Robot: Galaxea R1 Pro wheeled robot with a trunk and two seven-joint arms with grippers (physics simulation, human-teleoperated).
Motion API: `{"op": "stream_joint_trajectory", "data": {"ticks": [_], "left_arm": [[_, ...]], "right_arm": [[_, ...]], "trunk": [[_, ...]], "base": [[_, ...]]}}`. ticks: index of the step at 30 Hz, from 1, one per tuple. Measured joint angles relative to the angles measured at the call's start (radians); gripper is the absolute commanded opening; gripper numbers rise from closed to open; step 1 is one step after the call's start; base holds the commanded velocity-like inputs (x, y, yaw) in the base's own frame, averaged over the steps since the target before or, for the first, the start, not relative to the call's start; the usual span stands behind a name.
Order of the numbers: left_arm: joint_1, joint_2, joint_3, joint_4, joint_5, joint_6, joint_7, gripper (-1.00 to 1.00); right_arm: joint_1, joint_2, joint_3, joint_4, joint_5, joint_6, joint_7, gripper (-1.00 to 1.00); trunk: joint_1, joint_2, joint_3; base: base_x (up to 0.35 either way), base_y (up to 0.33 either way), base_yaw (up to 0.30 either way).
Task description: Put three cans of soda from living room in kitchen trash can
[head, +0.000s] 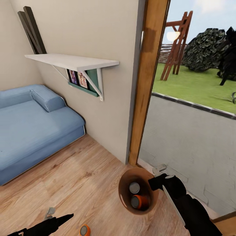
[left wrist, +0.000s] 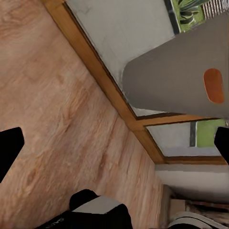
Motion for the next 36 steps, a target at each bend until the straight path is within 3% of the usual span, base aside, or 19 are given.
{"op": "stream_joint_trajectory", "data": {"ticks": [1, 4, 6, 7, 11, 19, 36], "left_arm": [[0.000, -0.023, -0.002, -0.037, 0.001, 0.002, 0.135, 1.00], [0.000, -0.132, -0.005, -0.208, 0.000, 0.004, 0.710, 1.00], [0.000, -0.168, -0.006, -0.231, -0.001, 0.003, 0.897, 1.00], [0.000, -0.199, -0.007, -0.243, -0.003, 0.000, 1.024, 1.00], [0.000, -0.243, -0.008, -0.253, -0.025, -0.050, 1.182, 1.00], [0.000, -0.262, -0.008, -0.255, -0.062, -0.117, 1.252, 1.00], [0.000, -0.265, -0.003, -0.255, -0.068, -0.130, 1.265, 1.00]], "right_arm": [[0.000, 0.000, 0.000, 0.000, -0.003, 0.000, 0.000, -1.00], [0.000, -0.001, -0.001, -0.001, 0.000, 0.001, 0.000, -1.00], [0.000, -0.001, -0.001, 0.000, 0.003, 0.001, 0.000, -1.00], [0.000, -0.001, -0.001, -0.001, 0.004, 0.001, 0.000, -1.00], [0.000, -0.001, -0.001, -0.001, -0.001, 0.001, 0.000, -1.00], [0.000, -0.001, -0.001, -0.001, 0.001, 0.001, 0.000, -1.00], [0.000, -0.001, -0.001, 0.001, 0.001, 0.000, 0.000, -1.00]], "trunk": [[0.000, 0.000, 0.000], [0.000, 0.000, 0.000], [0.000, 0.000, 0.000], [0.000, 0.000, 0.000], [0.000, 0.000, 0.000], [0.000, 0.000, 0.000], [0.000, 0.000, 0.000]], "base": [[0.000, 0.000, 0.000], [0.000, 0.000, 0.000], [0.000, 0.000, 0.000], [0.000, 0.000, 0.000], [0.000, 0.000, 0.000], [0.000, 0.000, 0.000], [0.000, 0.000, 0.000]]}}
